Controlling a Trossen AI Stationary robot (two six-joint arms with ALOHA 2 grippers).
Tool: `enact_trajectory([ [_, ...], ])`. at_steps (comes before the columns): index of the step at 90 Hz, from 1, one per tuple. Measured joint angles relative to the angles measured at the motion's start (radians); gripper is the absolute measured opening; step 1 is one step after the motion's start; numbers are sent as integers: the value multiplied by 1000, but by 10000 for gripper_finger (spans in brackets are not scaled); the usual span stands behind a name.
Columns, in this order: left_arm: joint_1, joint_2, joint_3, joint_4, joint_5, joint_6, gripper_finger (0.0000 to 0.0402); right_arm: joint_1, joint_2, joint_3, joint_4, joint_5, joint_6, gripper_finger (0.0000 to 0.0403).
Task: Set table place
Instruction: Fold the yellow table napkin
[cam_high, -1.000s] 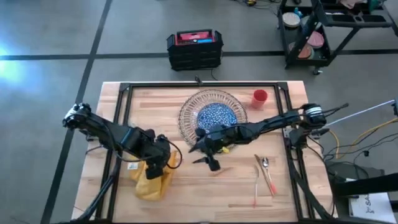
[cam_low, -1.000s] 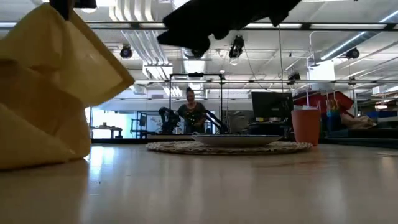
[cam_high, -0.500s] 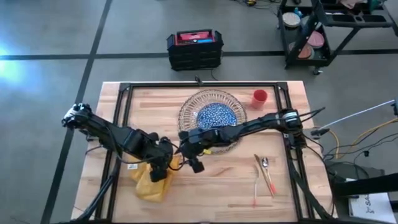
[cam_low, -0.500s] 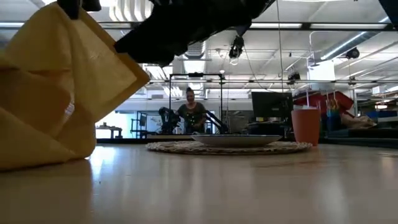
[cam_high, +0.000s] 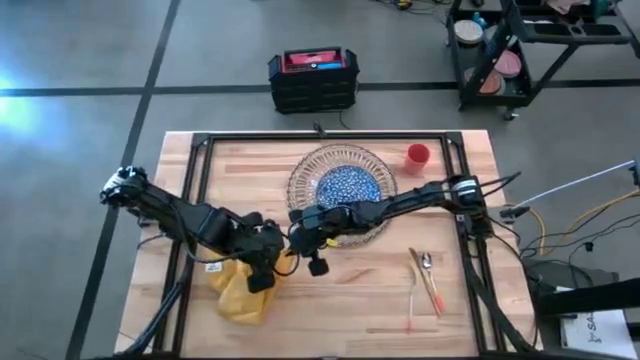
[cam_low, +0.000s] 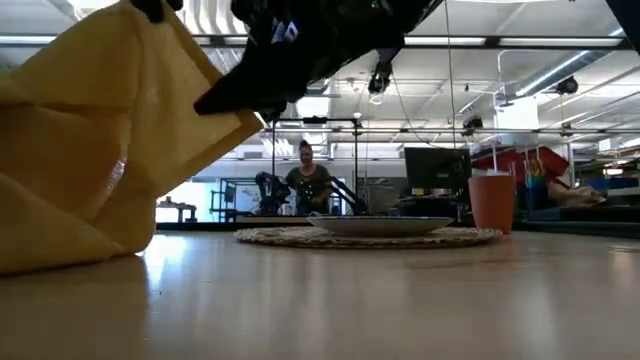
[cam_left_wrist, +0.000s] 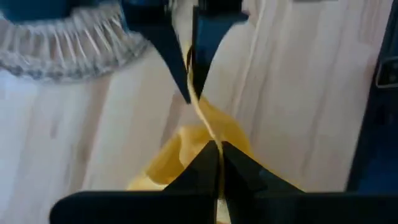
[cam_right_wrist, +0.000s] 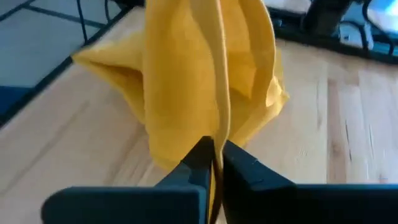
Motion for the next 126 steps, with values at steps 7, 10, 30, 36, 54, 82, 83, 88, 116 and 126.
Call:
enact_trajectory([
  [7,1,-9,0,3,0,14,0,0,-8,0,-65,55,-3,0],
  [10,1,-12,2,2,-1,14,0,0,-15,-4,-100,84,-6,0],
  [30,1,-35,18,5,-54,12,19,0,-85,-11,-198,174,-44,0],
  [36,1,-35,16,5,-57,12,26,0,-109,-13,-211,184,-57,0],
  [54,1,-30,-9,4,-62,11,42,1,-180,-25,-304,244,-75,0],
  [82,-1,-28,-19,-55,-76,-12,52,1,-335,-189,-430,342,-16,0],
  [83,-1,-28,-19,-57,-77,-12,52,1,-344,-199,-432,343,-8,0],
  [88,-1,-28,-21,-58,-88,-12,52,6,-385,-252,-431,342,23,0],
  [116,25,-28,-182,159,-230,46,62,94,-575,-454,-346,364,127,0],
  [126,53,-28,-256,389,-233,162,74,113,-610,-470,-319,391,133,0],
])
